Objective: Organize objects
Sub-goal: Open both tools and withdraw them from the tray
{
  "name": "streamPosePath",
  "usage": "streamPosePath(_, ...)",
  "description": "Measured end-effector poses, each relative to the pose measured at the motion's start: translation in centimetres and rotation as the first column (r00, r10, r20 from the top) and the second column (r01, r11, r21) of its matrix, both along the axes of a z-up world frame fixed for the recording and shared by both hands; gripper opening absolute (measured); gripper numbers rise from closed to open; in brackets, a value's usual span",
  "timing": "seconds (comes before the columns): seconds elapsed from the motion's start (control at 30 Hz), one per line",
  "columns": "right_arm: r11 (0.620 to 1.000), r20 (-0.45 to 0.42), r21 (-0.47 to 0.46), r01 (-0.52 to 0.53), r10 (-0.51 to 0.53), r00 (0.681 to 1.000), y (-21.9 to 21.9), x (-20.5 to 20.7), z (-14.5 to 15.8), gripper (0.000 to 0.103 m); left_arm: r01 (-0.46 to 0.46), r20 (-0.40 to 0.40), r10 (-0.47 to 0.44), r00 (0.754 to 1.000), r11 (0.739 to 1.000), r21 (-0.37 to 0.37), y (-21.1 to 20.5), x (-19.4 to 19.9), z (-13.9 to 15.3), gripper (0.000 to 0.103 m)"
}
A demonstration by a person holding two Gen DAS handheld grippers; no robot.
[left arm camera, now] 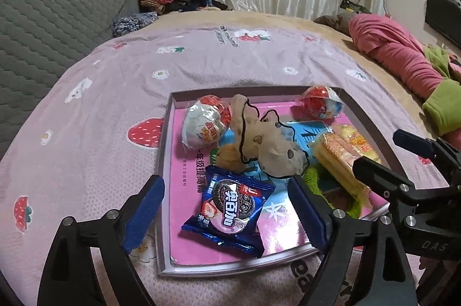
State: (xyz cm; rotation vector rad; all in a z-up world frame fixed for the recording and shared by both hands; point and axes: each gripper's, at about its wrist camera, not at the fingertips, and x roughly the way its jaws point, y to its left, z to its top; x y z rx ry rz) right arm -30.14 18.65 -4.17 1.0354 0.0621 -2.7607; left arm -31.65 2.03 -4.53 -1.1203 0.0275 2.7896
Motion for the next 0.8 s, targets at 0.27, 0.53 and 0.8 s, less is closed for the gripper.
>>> streamPosePath(0.27, 1.0, -0.034, -0.03, 0.001, -0.002, 0.999, 0.2, 1.3, 2.2, 0.102, -0.058, -0.022, 0.058, 0.998, 0.998, -0.008, -0.9, 1.5, 1.6, 0.089)
streamPosePath(0.53, 1.0, -0.094, 0.005, -0.009, 0.01, 0.995, 0.0, 5.1, 6.2, 0.102, -0.116, -0.041, 0.115, 0.993, 0.993, -0.037, -1.6, 4.9, 5.1, 0.103)
streamPosePath(0.8, 1.0, -0.145, 0.011, -0.005, 0.007, 0.989, 0.3, 10.1, 10.9, 0.102, -0.131, -0.093, 0.128, 0.987, 0.991, -0.022, -2.5, 9.4, 10.0, 0.103)
